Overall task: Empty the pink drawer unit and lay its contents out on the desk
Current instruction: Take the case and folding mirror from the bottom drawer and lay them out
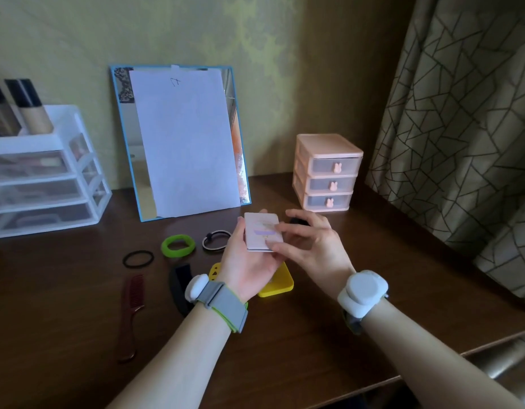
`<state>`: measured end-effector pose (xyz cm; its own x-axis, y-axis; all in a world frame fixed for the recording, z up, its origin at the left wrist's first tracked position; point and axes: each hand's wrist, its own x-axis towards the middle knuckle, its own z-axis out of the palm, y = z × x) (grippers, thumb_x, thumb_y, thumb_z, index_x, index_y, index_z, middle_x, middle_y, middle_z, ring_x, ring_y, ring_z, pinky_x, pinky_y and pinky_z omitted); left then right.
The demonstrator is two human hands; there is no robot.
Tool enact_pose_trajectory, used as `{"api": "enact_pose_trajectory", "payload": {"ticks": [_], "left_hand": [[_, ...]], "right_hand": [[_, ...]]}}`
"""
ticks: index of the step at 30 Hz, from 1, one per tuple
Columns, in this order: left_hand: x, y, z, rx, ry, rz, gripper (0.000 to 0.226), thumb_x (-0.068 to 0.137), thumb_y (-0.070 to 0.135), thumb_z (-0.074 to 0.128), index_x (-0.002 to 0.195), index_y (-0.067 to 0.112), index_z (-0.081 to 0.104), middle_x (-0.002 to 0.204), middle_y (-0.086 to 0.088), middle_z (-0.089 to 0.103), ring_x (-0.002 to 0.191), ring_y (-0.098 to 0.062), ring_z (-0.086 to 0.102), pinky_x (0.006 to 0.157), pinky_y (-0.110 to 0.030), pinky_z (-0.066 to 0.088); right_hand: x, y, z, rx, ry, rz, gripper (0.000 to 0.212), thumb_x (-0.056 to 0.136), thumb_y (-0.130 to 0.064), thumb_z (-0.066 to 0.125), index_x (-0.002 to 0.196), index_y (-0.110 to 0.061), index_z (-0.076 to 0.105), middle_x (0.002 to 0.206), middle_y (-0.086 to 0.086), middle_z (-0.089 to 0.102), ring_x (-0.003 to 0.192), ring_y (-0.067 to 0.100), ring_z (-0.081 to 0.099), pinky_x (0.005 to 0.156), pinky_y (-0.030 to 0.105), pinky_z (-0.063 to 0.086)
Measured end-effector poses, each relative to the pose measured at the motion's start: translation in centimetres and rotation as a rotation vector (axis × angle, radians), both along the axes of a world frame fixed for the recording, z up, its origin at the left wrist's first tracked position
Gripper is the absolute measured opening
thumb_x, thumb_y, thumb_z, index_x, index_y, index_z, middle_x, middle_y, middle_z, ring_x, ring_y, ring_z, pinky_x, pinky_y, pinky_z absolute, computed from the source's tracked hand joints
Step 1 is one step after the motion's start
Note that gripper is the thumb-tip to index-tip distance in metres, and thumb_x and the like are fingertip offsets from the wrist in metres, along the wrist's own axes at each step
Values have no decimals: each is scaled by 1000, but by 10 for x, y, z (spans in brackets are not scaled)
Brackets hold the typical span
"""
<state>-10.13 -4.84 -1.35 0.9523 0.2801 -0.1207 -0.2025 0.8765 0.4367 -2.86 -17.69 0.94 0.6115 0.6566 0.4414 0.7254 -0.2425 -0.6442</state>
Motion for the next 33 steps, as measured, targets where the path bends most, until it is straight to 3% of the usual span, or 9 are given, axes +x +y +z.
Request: {"api": "enact_pose_trajectory", "payload": {"ticks": [4, 8, 10, 13, 18, 22, 26, 29, 33], "left_hand": [[-1, 0, -1, -7, 23, -8, 55, 99, 54, 30, 136, 19, 51, 118, -22, 68, 107, -35, 67, 80, -40, 59], [0, -3, -2, 1, 36, -4, 58, 99, 56, 27, 138, 20, 51, 130, -19, 61, 106, -33, 67, 73, -32, 59], [-1, -3, -2, -4, 32, -2, 59, 99, 57, 25, 137, 20, 52, 135, -19, 56, 111, -34, 65, 77, -33, 58], [-2, -3, -4, -6, 34, 5, 59, 99, 56, 24, 137, 21, 53, 130, -18, 60, 118, -33, 60, 82, -34, 55], [-3, 0, -5, 0, 24, 21, 57, 100, 54, 24, 136, 19, 53, 131, -19, 59, 110, -33, 65, 72, -34, 58], [-3, 2, -11, 9, 8, 33, 57, 101, 52, 28, 137, 15, 51, 116, -17, 65, 95, -27, 68, 71, -35, 58], [-2, 1, -13, 26, -18, 14, 58, 101, 53, 29, 128, 10, 55, 115, -17, 68, 100, -28, 68, 84, -40, 57], [-4, -1, -15, 58, -39, -11, 66, 100, 54, 25, 123, 6, 64, 121, -20, 66, 107, -33, 67, 85, -44, 56], [-7, -3, -16, 65, 8, -14, 62, 100, 52, 32, 116, 5, 68, 111, -22, 68, 107, -38, 66, 84, -48, 57]], "right_hand": [[2, 0, 2, -55, -39, 67, 35, 75, -34, 79, 109, -28, 75, 132, -9, 56, 128, 10, 38, 103, 13, 26], [-2, 0, -1, -70, -96, 87, 35, 77, -26, 79, 111, -24, 74, 130, -5, 60, 125, 12, 41, 98, -1, 20], [-3, 0, -1, -58, -80, 91, 33, 79, -25, 77, 111, -23, 74, 129, -5, 60, 124, 12, 42, 97, -2, 20], [-4, -1, -1, -57, -42, 109, 31, 81, -26, 75, 112, -23, 74, 130, -7, 60, 124, 10, 43, 99, 2, 24], [-4, 1, -1, -57, -80, 144, 28, 84, -27, 72, 112, -24, 74, 129, -7, 60, 123, 8, 44, 102, 14, 31], [-2, 3, -4, 13, -89, 129, 22, 87, -25, 70, 108, -23, 75, 122, -4, 65, 120, 9, 49, 103, 18, 34], [2, 11, 0, 180, -19, 88, 14, 87, -26, 68, 98, -24, 77, 99, -26, 66, 107, 1, 58, 94, 10, 40], [7, 25, 16, 260, 229, 62, 12, 89, -33, 64, 84, -36, 75, 84, -22, 74, 89, -3, 66, 83, 15, 49], [23, 46, 32, 334, 304, -17, 19, 91, -37, 61, 73, -41, 68, 70, -33, 68, 73, -17, 61, 70, 1, 42]]}}
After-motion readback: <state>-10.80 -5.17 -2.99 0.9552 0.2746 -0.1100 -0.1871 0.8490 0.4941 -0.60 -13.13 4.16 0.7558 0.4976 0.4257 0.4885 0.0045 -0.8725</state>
